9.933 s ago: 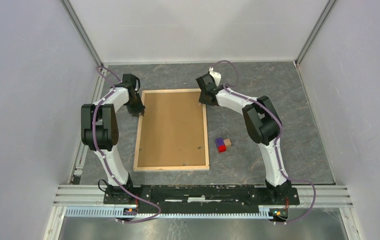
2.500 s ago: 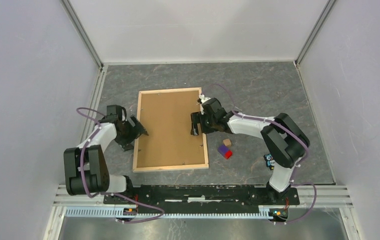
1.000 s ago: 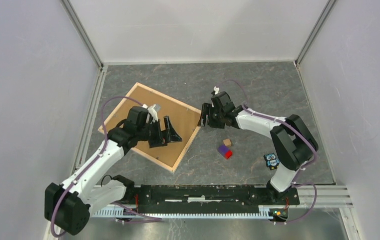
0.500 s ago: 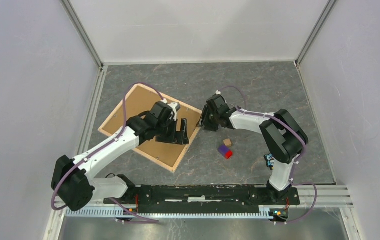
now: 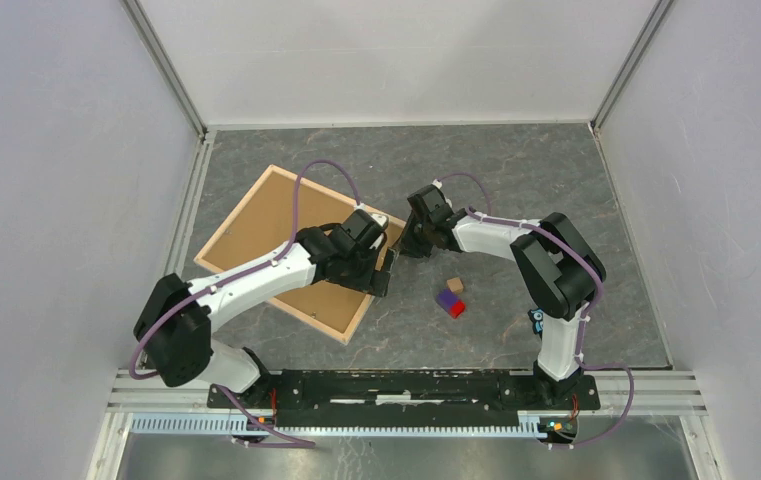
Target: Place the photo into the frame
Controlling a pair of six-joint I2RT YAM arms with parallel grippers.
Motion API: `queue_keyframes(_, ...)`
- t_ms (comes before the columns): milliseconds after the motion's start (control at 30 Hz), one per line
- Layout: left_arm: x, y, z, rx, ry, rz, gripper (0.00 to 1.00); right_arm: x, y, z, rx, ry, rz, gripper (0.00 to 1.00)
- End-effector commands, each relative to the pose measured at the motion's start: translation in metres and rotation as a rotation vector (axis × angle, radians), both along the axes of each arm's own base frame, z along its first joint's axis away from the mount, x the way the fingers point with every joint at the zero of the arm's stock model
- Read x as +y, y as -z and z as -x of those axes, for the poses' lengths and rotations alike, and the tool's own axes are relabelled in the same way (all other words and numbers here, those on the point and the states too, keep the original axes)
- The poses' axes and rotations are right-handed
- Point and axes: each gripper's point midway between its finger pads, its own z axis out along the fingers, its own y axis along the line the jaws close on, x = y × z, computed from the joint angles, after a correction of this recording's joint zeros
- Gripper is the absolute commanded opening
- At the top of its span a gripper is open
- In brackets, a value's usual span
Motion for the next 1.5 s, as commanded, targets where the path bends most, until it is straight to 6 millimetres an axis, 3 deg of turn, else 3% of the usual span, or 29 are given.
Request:
queue_keyframes(0,-0.001,-0.003,-0.014,-0.078,0.037,-0.088,0.91,0.0,0.003,0.003,0.027,-0.005,0.028,0.0)
queue_keyframes(200,-0.005,0.013,-0.019,-0.101,0.047,-0.198,0.89,0.013,-0.023,-0.002,0.008,-0.065,-0.03,0.0)
queue_keyframes(400,-0.015,0.026,-0.023,-0.12,0.056,-0.219,0.81,0.01,-0.051,-0.006,-0.055,-0.047,-0.047,0.0)
queue_keyframes(667,-0.024,0.045,-0.028,-0.147,0.076,-0.312,0.64,0.011,-0.055,0.002,-0.047,-0.039,-0.096,0.0)
queue_keyframes(833,-0.022,0.057,-0.029,-0.141,0.079,-0.356,0.49,0.01,-0.061,0.003,-0.056,-0.035,-0.103,0.0)
queue_keyframes(967,-0.022,0.057,-0.03,-0.154,0.074,-0.365,0.36,0.008,-0.063,0.003,-0.063,-0.029,-0.101,0.0)
queue_keyframes(1167,-0.018,0.047,-0.035,-0.191,0.067,-0.385,0.04,0.003,-0.07,0.0,-0.108,-0.038,-0.079,0.0)
queue_keyframes(1200,-0.016,0.044,-0.036,-0.198,0.067,-0.389,0.02,0.001,-0.073,-0.002,-0.128,-0.046,-0.064,0.02)
queue_keyframes(1233,-0.015,0.038,-0.037,-0.206,0.067,-0.387,0.02,-0.004,-0.077,-0.006,-0.156,-0.053,-0.038,0.12)
queue_keyframes(1467,-0.021,-0.011,-0.033,-0.243,0.112,-0.299,0.02,-0.065,-0.104,-0.02,-0.324,-0.111,0.142,0.95)
